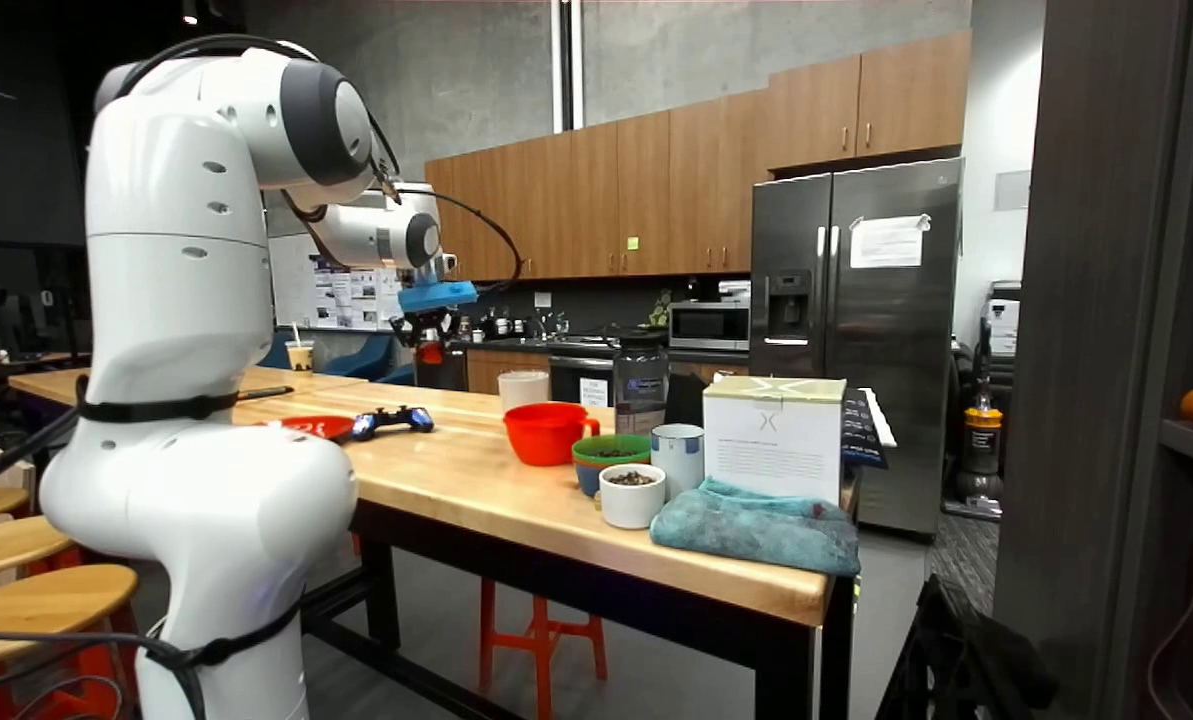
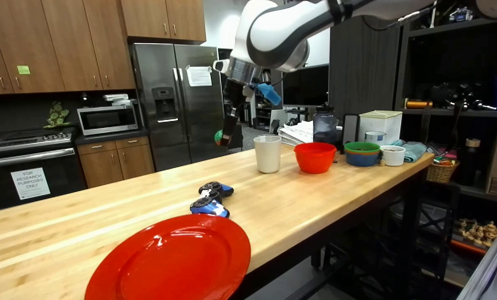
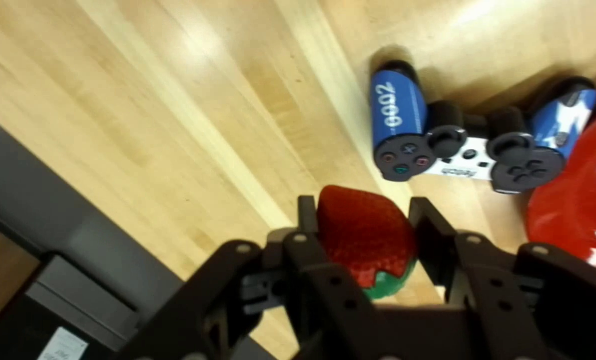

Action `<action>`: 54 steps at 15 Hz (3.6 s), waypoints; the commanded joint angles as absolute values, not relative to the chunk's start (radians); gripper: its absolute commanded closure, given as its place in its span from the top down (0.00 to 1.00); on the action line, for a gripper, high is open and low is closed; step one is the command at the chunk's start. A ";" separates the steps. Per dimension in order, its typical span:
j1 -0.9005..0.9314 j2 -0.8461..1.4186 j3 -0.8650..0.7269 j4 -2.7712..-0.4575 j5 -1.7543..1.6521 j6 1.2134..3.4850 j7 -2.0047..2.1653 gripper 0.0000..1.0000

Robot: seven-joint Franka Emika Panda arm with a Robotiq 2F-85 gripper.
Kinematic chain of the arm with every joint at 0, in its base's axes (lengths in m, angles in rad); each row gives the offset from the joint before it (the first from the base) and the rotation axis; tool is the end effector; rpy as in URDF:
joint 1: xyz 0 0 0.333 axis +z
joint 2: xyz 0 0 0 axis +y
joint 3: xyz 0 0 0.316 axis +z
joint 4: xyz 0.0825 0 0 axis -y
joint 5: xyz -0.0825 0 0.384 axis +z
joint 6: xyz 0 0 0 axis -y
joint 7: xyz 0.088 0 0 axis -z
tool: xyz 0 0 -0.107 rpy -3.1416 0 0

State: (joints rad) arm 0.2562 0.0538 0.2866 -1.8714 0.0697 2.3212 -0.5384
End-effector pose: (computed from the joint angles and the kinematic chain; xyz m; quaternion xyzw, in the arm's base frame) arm 0.5235 0.3136 0.5248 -0.8500 -0.4869 -0.1974 0.0375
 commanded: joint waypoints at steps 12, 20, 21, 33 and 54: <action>0.307 0.081 0.365 -1.853 0.308 2.098 -0.797 0.23; 0.332 0.078 0.394 -1.851 0.323 2.049 -0.918 0.23; 0.337 0.080 0.397 -1.851 0.329 2.053 -0.931 0.23; 0.380 0.067 0.433 -1.899 0.342 2.110 -0.994 0.23; 0.375 0.122 0.435 -1.984 0.312 2.188 -0.988 0.73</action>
State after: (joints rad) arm 0.3783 0.1262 0.4372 -1.9781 0.3188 2.1709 -0.9806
